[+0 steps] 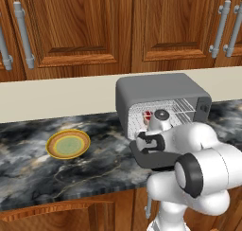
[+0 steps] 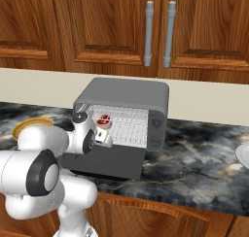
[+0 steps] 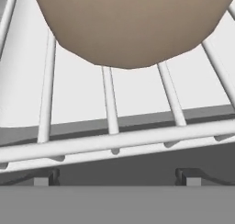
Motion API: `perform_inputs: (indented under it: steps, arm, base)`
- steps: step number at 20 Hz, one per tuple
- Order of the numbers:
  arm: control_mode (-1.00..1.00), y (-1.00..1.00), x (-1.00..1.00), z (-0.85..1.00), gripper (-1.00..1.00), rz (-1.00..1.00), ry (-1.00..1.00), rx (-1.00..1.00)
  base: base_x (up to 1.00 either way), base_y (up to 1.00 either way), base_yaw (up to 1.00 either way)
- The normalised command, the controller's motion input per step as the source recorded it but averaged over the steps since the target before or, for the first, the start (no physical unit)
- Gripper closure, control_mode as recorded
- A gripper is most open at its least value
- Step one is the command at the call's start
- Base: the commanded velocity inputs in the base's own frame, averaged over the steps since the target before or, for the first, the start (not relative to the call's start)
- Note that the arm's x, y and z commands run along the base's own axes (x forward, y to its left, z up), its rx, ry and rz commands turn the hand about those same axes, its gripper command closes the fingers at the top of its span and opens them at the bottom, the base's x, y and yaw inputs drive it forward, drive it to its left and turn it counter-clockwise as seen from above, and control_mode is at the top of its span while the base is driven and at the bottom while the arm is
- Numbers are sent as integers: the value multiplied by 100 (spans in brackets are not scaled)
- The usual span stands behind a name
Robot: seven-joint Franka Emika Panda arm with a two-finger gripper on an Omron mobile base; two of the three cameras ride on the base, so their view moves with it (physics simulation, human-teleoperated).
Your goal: Open the toaster oven door. Place the bread on the top rack in the toaster oven and place the steak on the bottom rack.
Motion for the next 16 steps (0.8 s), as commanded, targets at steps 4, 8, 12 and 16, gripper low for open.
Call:
perform_inputs:
  steps: [4,8,12,16]
  arm:
    - [-100,-6,20,-28,-100,0,-9,0]
    - [-100,-1,30,-1,-100,0,-1,0]
    - [-100,0,28,8,-100,-2,6,0]
    - [-100,0,36,2,-100,-2,14,0]
  base:
    - [0,0,0]
    - [0,0,0]
    - [0,0,0]
    - [0,0,0]
